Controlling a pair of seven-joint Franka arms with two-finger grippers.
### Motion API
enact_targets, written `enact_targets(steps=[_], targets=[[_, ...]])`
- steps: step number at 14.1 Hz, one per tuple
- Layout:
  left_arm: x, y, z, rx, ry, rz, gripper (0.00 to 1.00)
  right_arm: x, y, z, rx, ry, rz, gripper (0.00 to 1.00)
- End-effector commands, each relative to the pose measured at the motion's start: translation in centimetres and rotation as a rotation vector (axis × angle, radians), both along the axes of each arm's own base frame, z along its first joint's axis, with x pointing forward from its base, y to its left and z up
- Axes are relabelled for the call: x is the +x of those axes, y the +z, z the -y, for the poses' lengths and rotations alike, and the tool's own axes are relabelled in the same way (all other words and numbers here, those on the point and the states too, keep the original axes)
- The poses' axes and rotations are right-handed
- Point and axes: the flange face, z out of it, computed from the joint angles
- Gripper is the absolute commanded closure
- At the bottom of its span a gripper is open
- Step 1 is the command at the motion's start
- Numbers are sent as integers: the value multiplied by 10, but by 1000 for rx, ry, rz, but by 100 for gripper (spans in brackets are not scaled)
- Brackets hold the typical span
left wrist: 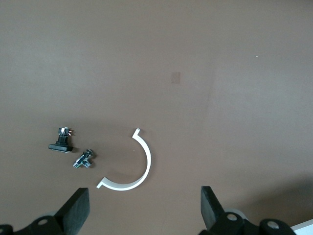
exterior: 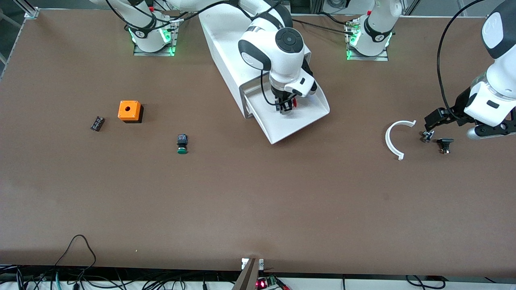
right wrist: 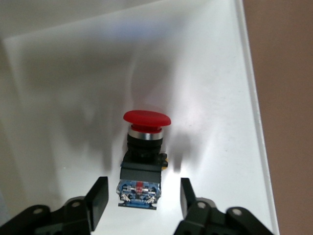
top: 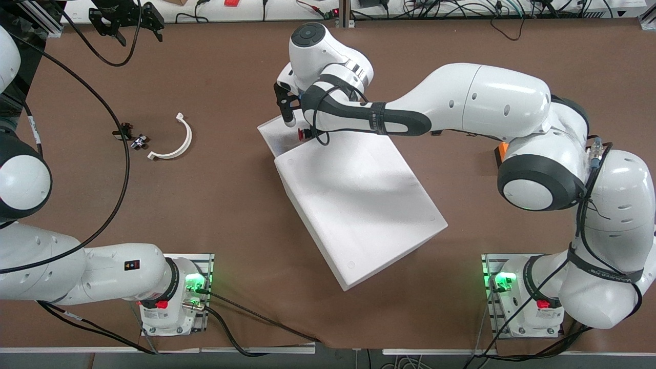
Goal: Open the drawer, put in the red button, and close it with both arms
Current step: 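Open the right gripper to release the button and lift away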
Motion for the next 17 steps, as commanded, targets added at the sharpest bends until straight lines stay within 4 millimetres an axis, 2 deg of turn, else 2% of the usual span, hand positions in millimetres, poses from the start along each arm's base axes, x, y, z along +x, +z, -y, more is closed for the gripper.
enact_targets(steps=[1, 3, 5, 6, 8, 10, 11, 13, 15, 17], targets=[[10, 2, 10, 11, -24, 16, 0, 11, 45, 1, 38, -48, 57, 0], [12, -5, 14, 6, -19, 8, 0, 29, 87, 18, 83, -83, 102, 0], [19, -14, 19, -36, -5, 22, 0, 49, 128, 44, 120, -131, 141, 0], [24, -27, 22, -44, 17, 21, 0, 61, 145, 58, 138, -158, 159, 0], [34, -56, 46, -54, 63, 19, 0, 81, 183, 92, 178, -336, 187, 0], [41, -93, 83, -61, 152, -16, 0, 109, 210, 137, 211, -564, 191, 0], [43, -106, 105, -68, 197, -11, 0, 120, 216, 158, 208, -657, 196, 0], [40, -138, 142, -83, 249, -5, 0, 153, 200, 211, 176, -930, 192, 0], [33, -172, 167, -93, 290, -9, 0, 168, 182, 251, 124, -1191, 178, 0], [30, -192, 193, -102, 311, -12, 0, 175, 156, 301, 26, -1546, 152, 0]])
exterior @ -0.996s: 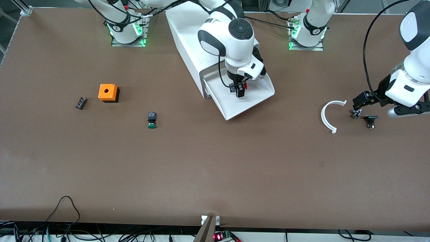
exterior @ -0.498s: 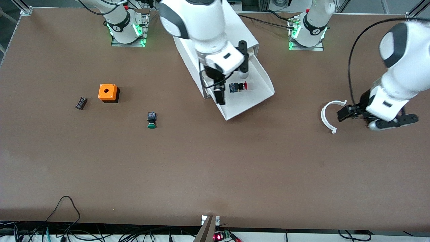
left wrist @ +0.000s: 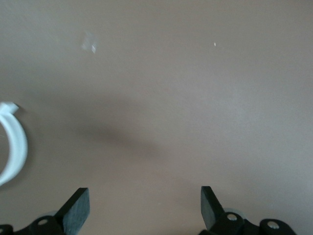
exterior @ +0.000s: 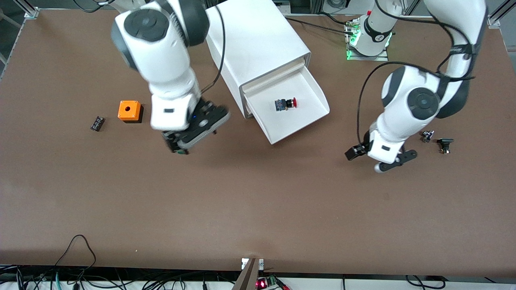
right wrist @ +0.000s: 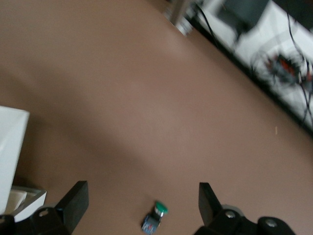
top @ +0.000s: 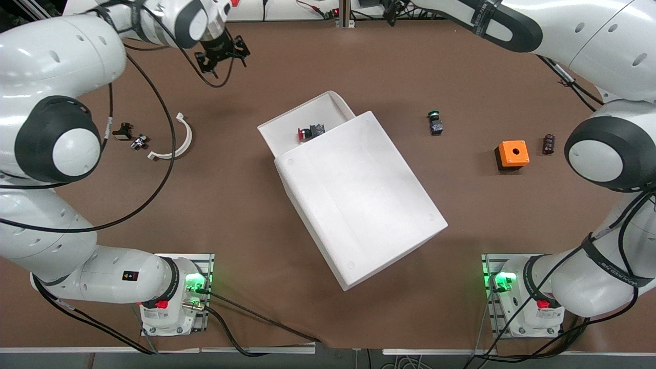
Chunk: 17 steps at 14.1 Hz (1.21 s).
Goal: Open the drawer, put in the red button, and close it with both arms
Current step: 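Push the drawer shut with the left gripper while the right gripper withdraws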
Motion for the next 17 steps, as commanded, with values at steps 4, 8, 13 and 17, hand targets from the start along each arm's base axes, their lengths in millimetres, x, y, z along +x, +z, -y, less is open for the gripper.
enact_targets(steps=[4, 8, 13, 17], targets=[[-23, -40, 76, -24, 63, 6, 0, -2, -47, 100, -49, -727, -131, 0], [-64, -57, 119, -9, 61, -31, 0, 19, -38, 225, -39, -913, -136, 0], [-118, -54, 167, -25, -52, -68, 0, -9, 3, 290, -49, -916, -135, 0], [-175, -50, 211, -31, -176, -91, 0, -27, 20, 371, -5, -818, -174, 0]])
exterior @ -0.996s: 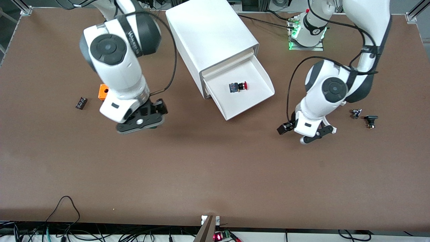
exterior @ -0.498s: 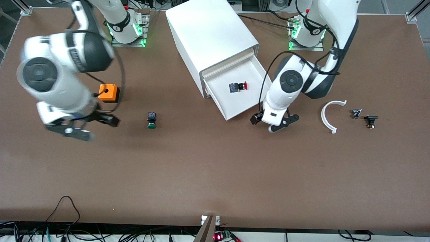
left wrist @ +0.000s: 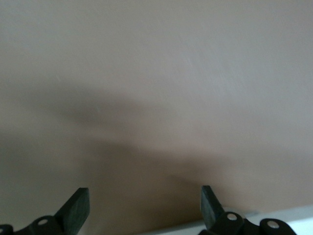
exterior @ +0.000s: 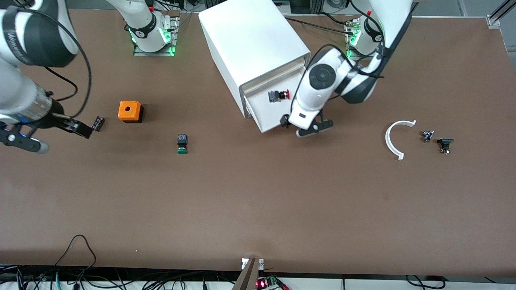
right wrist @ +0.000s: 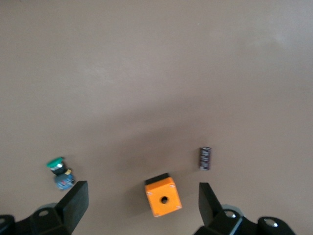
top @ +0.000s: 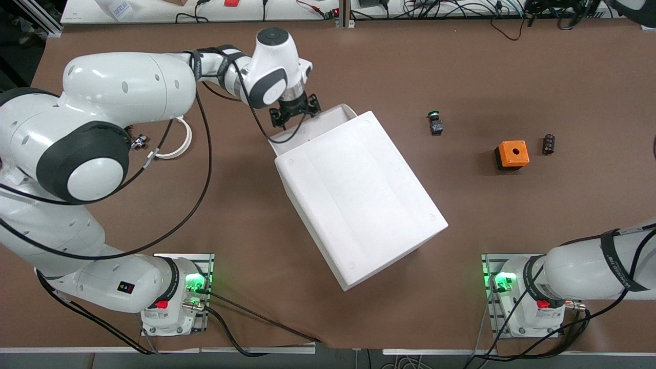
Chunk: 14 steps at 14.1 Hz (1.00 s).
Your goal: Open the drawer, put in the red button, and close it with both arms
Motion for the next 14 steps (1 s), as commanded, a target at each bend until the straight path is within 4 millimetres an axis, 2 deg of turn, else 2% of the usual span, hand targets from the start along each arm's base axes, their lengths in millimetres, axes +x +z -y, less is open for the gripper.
enact_targets(steps=[1, 2, 3, 5, 7, 9, 11, 12, 13, 14], targets=[[-41, 4, 17, -3, -66, -11, 0, -20, 9, 47, 106, 44, -8, 0], [-58, 1, 24, 6, -96, -26, 0, -26, 10, 57, 120, 58, -10, 0], [-68, -3, 26, 13, -112, -35, 0, -30, 14, 56, 121, 90, -8, 0], [-76, -3, 32, 11, -131, -39, 0, -40, 20, 41, 115, 136, -9, 0], [-80, 4, 37, 5, -141, -29, 0, -60, 16, 38, 116, 139, -9, 0], [-76, 7, 36, 0, -135, -23, 0, -81, 9, 41, 126, 131, -6, 0], [-76, 6, 35, 2, -129, -26, 0, -87, 9, 43, 127, 139, -7, 0], [-72, 8, 31, 3, -112, -27, 0, -87, 10, 44, 128, 177, -11, 0], [-49, 21, 13, -9, -61, -2, 0, -86, 10, 44, 130, 227, -14, 0], [-26, 36, -12, -17, -8, 30, 0, -86, 11, 44, 130, 232, -13, 0]])
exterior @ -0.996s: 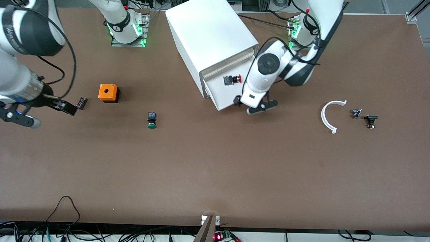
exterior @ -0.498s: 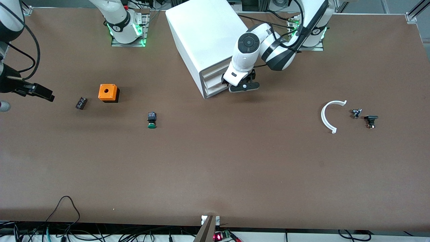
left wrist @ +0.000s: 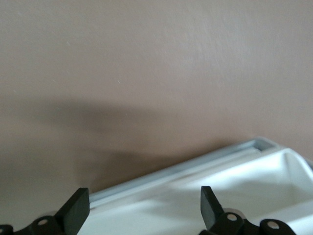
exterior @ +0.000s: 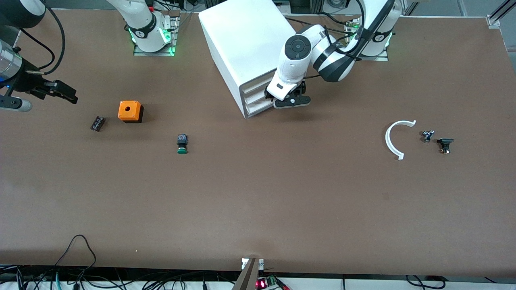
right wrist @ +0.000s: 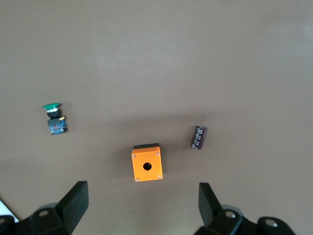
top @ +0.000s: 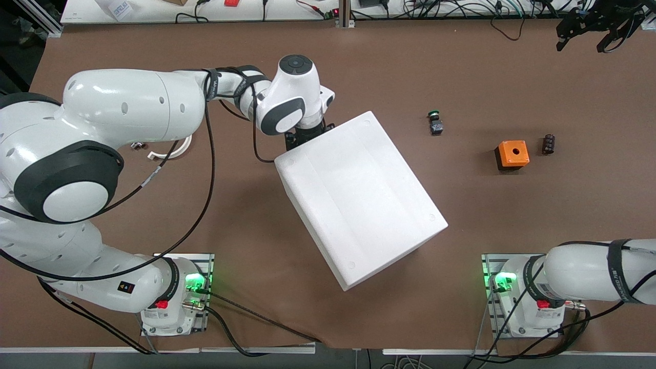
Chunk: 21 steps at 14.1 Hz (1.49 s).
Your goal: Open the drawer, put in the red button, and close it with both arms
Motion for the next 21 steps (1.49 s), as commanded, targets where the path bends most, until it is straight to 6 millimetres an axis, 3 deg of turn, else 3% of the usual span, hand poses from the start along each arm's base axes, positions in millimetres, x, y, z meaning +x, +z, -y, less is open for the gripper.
enact_targets(steps=[1, 2, 3, 4, 8, 10, 13, 15, 18, 21], targets=[[60, 43, -72, -27, 158, 81, 0, -6, 1, 3, 16, 43, 14, 0], [89, 60, -94, -45, 213, 118, 0, -6, 1, 5, 16, 40, 14, 0], [121, 82, -131, -60, 297, 162, 0, -6, 0, 5, 16, 37, 11, 0], [140, 99, -155, -74, 353, 198, 0, -4, 1, 6, 11, 36, 15, 0], [181, 142, -219, -111, 470, 330, 0, -3, 3, 2, 19, 38, 16, 0], [188, 166, -246, -85, 407, 350, 0, -2, 3, 1, 55, 22, 20, 0], [204, 210, -305, -17, 200, 293, 0, -2, 5, 1, 54, 24, 26, 0], [202, 233, -331, -44, 193, 272, 0, -2, 4, 2, 51, 35, 22, 0], [182, 259, -344, -18, 120, 234, 0, -3, 10, -4, 47, 35, 25, 0], [162, 304, -352, -18, 120, 126, 0, -2, 11, -4, 47, 38, 25, 0]])
